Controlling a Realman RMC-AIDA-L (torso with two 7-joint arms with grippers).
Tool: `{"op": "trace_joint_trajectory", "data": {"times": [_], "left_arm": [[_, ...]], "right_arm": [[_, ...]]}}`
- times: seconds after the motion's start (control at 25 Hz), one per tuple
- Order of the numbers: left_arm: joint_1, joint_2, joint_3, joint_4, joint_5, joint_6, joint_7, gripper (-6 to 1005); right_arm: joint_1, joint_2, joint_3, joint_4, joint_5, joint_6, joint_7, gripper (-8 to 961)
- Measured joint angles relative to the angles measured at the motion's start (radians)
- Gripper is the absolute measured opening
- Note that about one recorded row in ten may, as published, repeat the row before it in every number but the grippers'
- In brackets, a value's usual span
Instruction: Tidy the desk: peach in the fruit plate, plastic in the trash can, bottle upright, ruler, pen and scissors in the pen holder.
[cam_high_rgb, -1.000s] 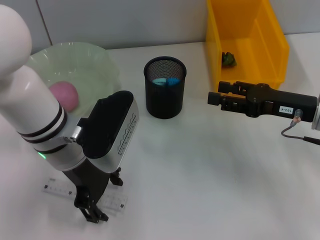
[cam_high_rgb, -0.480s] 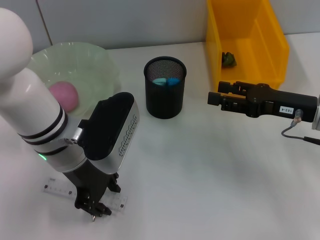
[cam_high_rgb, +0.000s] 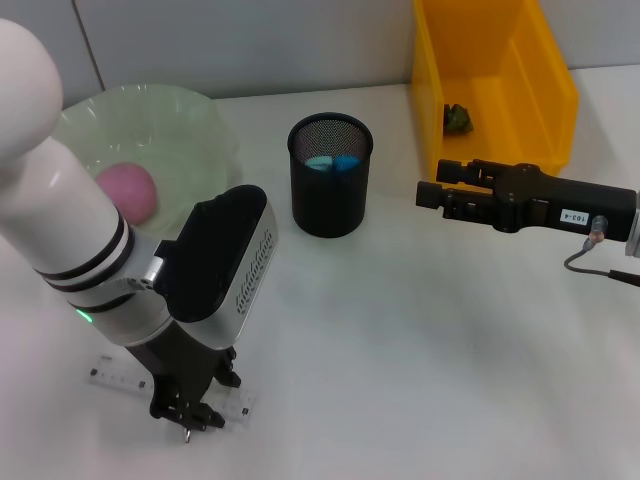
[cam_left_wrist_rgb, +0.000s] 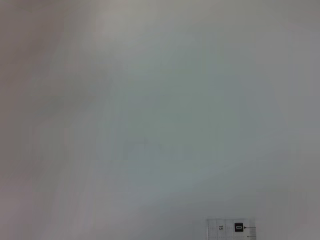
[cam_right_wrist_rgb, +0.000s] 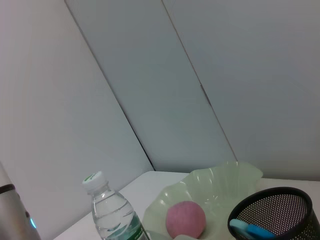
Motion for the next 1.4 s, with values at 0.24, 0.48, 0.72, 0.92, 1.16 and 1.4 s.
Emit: {"op": "trace_joint_trajectory", "data": {"times": [0.24,0.48,0.72,0.92,1.16,1.4], "left_arm": [[0.010,0.001,-0.007,0.060,-0.011,0.027,-0.030,393],[0.018,0.007,-0.135,0.148,-0.012,0.117,-0.047,394],[0.017,0.010,-0.391,0.252,-0.024,0.279,-0.071,394],[0.009,0.016,-0.582,0.283,-0.079,0.387,-0.109,394],[0.065,0.017,-0.745,0.382,-0.240,0.407,-0.248,395],[0.195,0.016,-0.819,0.478,-0.509,0.348,-0.369,395]], "right_arm": [[-0.001,0.001,0.002,-0.002,0.000,-0.001,0.000,730],[0.002,0.001,0.008,-0.009,0.000,-0.009,-0.001,729],[0.002,0.003,0.004,-0.017,0.000,-0.011,-0.004,729],[0.003,0.007,0.000,-0.020,0.000,-0.011,-0.005,729],[-0.004,0.017,0.000,-0.034,0.000,-0.014,-0.016,729],[-0.006,0.022,-0.001,-0.034,-0.001,-0.024,-0.022,729]]}}
